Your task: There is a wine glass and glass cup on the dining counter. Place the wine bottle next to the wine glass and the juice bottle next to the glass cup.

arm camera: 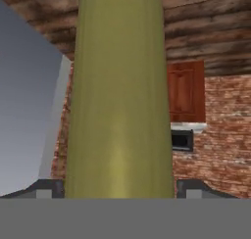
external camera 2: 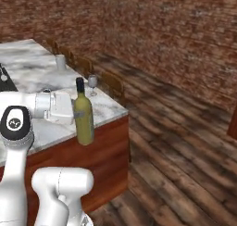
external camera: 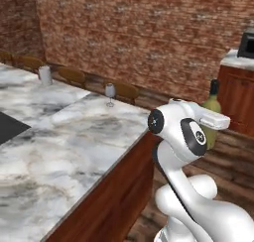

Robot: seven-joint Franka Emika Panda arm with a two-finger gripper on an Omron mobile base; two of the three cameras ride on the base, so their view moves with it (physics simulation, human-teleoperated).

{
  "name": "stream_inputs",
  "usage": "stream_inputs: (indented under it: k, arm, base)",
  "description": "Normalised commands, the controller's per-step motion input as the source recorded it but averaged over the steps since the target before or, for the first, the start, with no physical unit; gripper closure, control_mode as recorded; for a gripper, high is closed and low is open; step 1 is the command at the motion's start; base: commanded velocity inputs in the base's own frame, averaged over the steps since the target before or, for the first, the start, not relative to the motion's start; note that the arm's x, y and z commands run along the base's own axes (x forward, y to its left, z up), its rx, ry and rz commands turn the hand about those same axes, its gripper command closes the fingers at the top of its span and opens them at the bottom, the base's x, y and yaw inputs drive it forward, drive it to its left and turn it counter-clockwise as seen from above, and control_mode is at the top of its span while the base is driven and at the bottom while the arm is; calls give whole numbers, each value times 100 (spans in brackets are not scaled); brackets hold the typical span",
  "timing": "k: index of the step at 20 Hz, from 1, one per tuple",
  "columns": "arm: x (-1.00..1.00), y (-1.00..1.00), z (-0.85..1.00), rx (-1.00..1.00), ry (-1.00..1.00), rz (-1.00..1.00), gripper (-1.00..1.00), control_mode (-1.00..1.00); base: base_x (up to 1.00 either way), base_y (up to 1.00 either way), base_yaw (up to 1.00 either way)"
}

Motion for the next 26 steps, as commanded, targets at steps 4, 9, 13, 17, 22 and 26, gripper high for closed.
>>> stream_inputs:
  k: [4, 9, 13, 17, 22, 26]
  arm:
    - [0, 0, 0, 0, 0, 0, 100, 100]
    - [0, 0, 0, 0, 0, 0, 100, 100]
    - [0, 0, 0, 0, 0, 0, 100, 100]
    - [0, 0, 0, 0, 0, 0, 100, 100]
    - [0, 0, 0, 0, 0, 0, 100, 100]
    - [0, 0, 0, 0, 0, 0, 100, 100]
  base:
    - [21, -52, 61]
    - [1, -74, 54]
    - [5, -81, 52]
    - [13, -81, 47]
    - [15, -49, 35]
    - [24, -31, 30]
